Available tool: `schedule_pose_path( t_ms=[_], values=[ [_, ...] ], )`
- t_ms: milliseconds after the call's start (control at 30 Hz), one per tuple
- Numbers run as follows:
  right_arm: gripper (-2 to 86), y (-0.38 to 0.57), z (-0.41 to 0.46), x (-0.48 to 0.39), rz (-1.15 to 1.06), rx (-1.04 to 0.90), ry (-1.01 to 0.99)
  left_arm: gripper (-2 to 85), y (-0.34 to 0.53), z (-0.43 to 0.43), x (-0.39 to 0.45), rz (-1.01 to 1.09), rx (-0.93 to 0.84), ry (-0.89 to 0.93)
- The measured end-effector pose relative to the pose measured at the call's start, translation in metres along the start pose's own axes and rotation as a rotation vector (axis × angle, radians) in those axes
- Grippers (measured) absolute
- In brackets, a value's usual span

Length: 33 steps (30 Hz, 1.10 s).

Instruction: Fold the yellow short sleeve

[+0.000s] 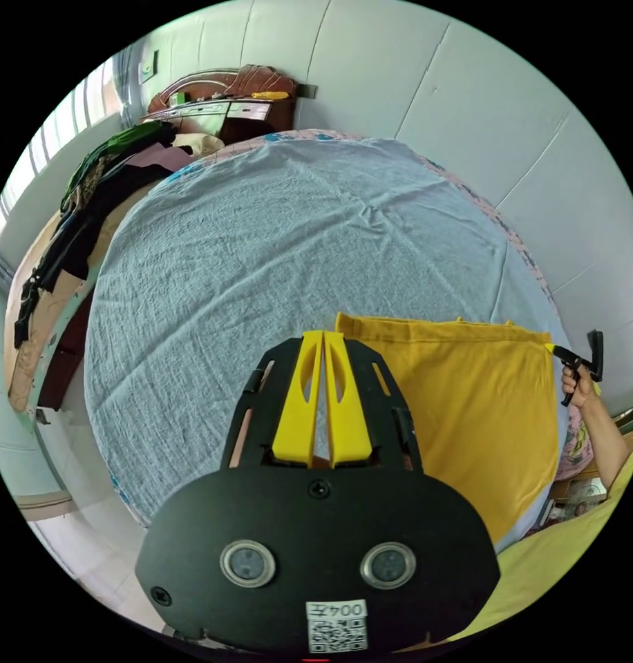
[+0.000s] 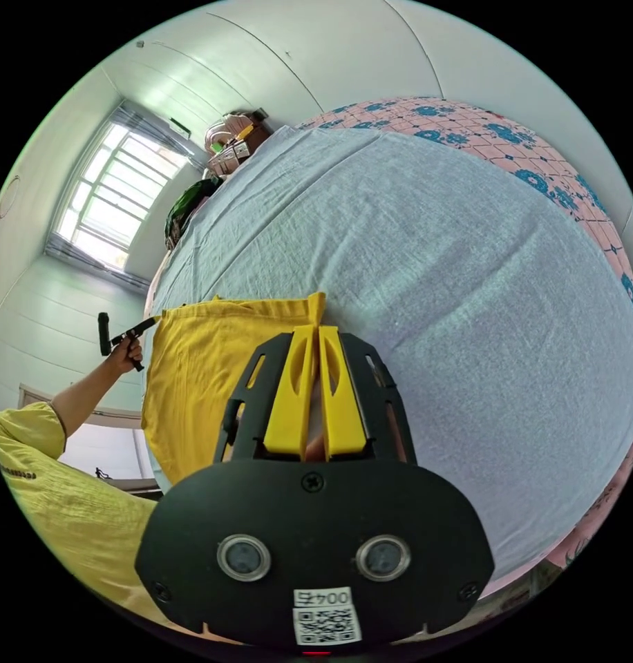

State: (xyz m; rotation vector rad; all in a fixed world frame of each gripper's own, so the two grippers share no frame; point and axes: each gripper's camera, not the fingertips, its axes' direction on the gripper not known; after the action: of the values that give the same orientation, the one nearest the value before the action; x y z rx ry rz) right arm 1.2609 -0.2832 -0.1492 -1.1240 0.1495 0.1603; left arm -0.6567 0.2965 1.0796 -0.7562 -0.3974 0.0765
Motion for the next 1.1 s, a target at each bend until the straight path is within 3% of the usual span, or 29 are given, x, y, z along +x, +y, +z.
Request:
schedule_pose_path(
  t_ms=[233, 333, 533, 833, 1100],
  values=[
    [7.3, 0.033, 0.011, 0.002, 0.067, -0.011, -0.083, 6.8, 0.006, -0.008, -0.007, 0.035, -0.042, 0.145],
    [5.2, 0.049, 0.017, -0.003, 0.068, -0.018, -0.066, 5.2, 0.012, -0.008, -0.009, 0.018, -0.049, 0.189],
    [0.2, 0.083, 0.031, -0.017, 0.043, -0.032, 0.046, 2.8, 0.024, -0.02, 0.001, 0.04, -0.064, 0.087],
    [3.7, 0.163, 0.017, -0.055, 0.029, 0.026, 0.155, 6.9, 0.065, -0.077, -0.008, -0.02, -0.019, 0.065],
    [0.6, 0.293, 0.032, -0.141, -0.077, -0.168, 0.131, 2.2, 0.18, -0.162, 0.087, 0.312, -0.055, 0.067]
  ],
)
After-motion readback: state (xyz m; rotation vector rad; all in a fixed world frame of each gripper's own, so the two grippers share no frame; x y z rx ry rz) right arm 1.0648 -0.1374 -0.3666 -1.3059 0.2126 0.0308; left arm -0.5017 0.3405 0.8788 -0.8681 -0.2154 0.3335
